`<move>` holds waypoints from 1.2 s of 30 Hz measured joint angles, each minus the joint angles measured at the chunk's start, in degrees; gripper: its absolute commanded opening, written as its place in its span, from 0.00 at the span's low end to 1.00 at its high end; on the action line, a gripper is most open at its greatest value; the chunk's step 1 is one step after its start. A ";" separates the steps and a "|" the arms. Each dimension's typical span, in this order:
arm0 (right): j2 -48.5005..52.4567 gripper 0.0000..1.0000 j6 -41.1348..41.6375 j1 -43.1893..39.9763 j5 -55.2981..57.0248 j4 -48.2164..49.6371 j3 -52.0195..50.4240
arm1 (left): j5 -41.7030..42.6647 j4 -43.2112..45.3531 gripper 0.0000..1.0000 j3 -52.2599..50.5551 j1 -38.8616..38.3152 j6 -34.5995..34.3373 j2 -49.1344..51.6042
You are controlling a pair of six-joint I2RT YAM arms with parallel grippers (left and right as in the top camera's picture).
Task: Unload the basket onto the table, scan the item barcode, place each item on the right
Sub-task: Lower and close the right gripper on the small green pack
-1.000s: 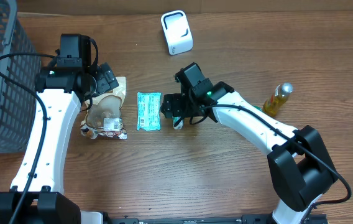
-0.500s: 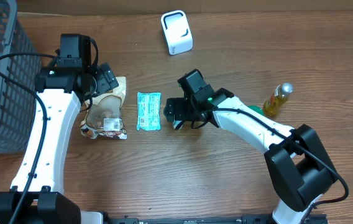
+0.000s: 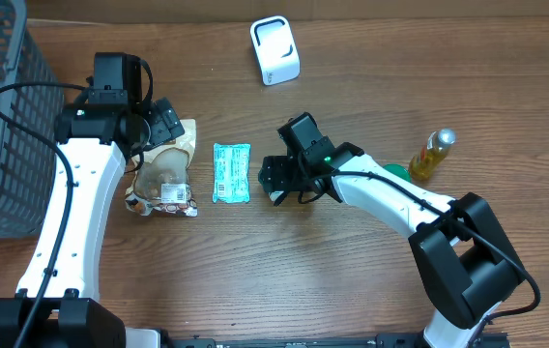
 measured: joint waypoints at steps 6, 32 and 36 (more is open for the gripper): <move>0.00 0.64 0.09 0.00 0.07 -0.02 0.00 | 0.00 0.00 1.00 0.00 0.00 0.00 0.00; 0.00 0.59 0.04 1.20 1.53 2.34 -1.03 | 0.00 0.00 1.00 0.00 0.00 0.00 0.00; 0.00 0.56 0.07 1.20 1.62 2.62 -1.49 | 0.00 0.00 1.00 0.00 0.00 0.00 0.00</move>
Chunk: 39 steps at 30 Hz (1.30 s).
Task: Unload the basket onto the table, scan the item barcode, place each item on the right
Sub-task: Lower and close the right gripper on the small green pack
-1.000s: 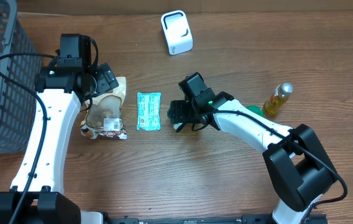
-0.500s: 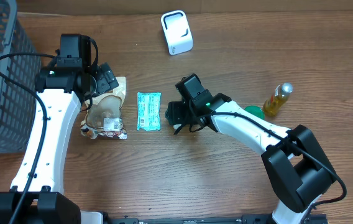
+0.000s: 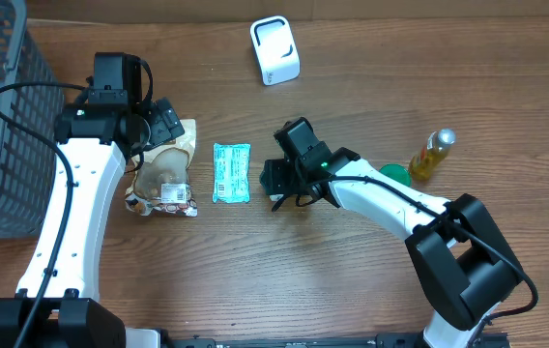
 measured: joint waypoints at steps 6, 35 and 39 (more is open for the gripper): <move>0.00 0.48 0.00 0.00 0.00 0.15 0.00 | 0.00 0.00 1.00 0.00 0.00 0.00 0.00; 0.00 0.33 0.00 0.00 0.42 1.22 -0.87 | 0.00 0.00 1.00 0.00 0.00 0.00 0.00; 0.00 0.33 -0.04 0.00 0.42 1.22 -0.87 | 0.00 0.00 0.99 0.02 0.00 0.00 0.00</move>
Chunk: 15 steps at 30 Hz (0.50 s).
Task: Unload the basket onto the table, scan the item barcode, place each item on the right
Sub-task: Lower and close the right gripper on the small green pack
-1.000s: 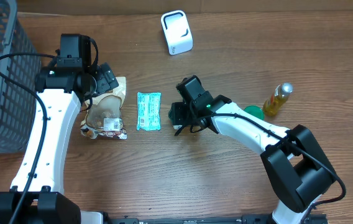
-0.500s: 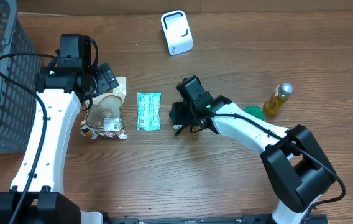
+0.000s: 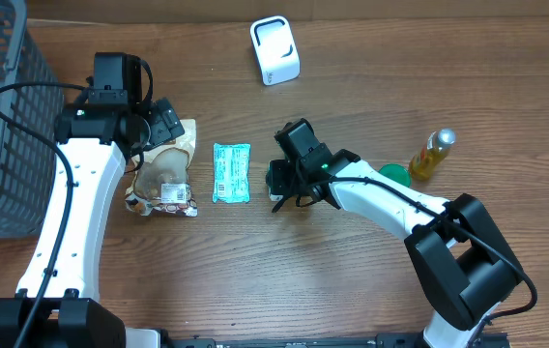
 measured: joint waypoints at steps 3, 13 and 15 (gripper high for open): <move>0.00 0.33 0.02 -0.02 0.28 0.00 0.00 | 0.00 0.00 1.00 -0.02 0.00 0.00 0.00; 0.00 0.27 0.02 -0.02 1.09 0.00 0.00 | 0.00 0.00 1.00 -0.02 0.00 0.00 0.00; 0.00 0.27 0.04 -0.02 1.11 0.00 0.00 | 0.00 0.00 1.00 -0.02 0.00 0.00 0.00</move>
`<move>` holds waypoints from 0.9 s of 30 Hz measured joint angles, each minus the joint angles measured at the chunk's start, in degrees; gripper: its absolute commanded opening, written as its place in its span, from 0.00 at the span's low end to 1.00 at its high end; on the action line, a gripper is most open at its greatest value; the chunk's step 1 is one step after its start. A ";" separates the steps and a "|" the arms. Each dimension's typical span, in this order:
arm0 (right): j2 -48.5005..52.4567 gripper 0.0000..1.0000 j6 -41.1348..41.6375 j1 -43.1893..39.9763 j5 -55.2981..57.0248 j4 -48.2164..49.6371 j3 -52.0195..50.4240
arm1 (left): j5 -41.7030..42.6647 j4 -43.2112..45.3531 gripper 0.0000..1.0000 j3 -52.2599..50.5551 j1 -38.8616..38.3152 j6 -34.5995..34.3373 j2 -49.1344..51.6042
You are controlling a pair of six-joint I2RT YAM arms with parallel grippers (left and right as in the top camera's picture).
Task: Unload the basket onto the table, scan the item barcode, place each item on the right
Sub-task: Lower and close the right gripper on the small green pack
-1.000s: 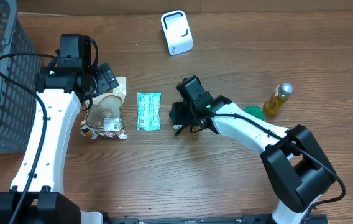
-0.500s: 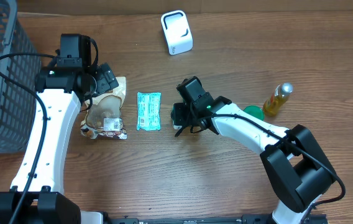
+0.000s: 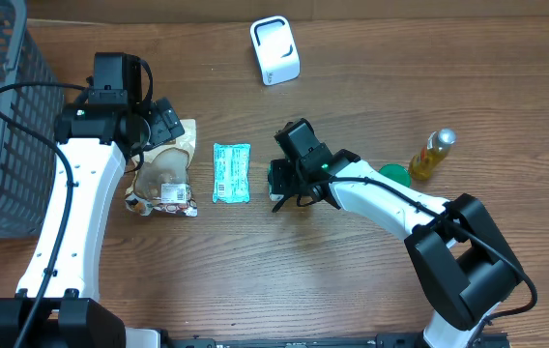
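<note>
A teal packet (image 3: pixel 231 172) with white print lies flat in the middle of the table. My right gripper (image 3: pixel 276 182) hangs just off its right edge, pointing down toward the table. Its fingers look open, with nothing between them, and do not touch the packet. The white barcode scanner (image 3: pixel 274 50) stands at the far edge, well behind the packet. My left gripper (image 3: pixel 165 120) sits open over the top end of a crumpled snack bag (image 3: pixel 163 182) with a white label.
A grey wire basket fills the left edge. A small bottle of yellow liquid (image 3: pixel 431 153) and a green cap (image 3: pixel 393 174) lie at the right, beside my right arm.
At first my right gripper hung a little right of the teal packet. By the second moment it had shifted slightly left toward it. At the third its wrist looked turned, with the fingers narrower from above, as now. The packet, the bag and my left arm stayed put.
</note>
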 measured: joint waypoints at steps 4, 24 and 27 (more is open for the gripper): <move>0.00 0.27 -0.02 0.02 0.00 0.00 0.00 | 0.00 0.00 0.99 0.02 0.00 0.00 0.00; 0.00 0.33 0.00 0.02 0.00 0.02 0.00 | 0.00 0.00 1.00 0.00 0.00 0.00 0.00; 0.00 0.34 0.02 0.00 0.11 0.07 0.00 | 0.00 0.00 0.99 0.00 0.00 0.00 0.00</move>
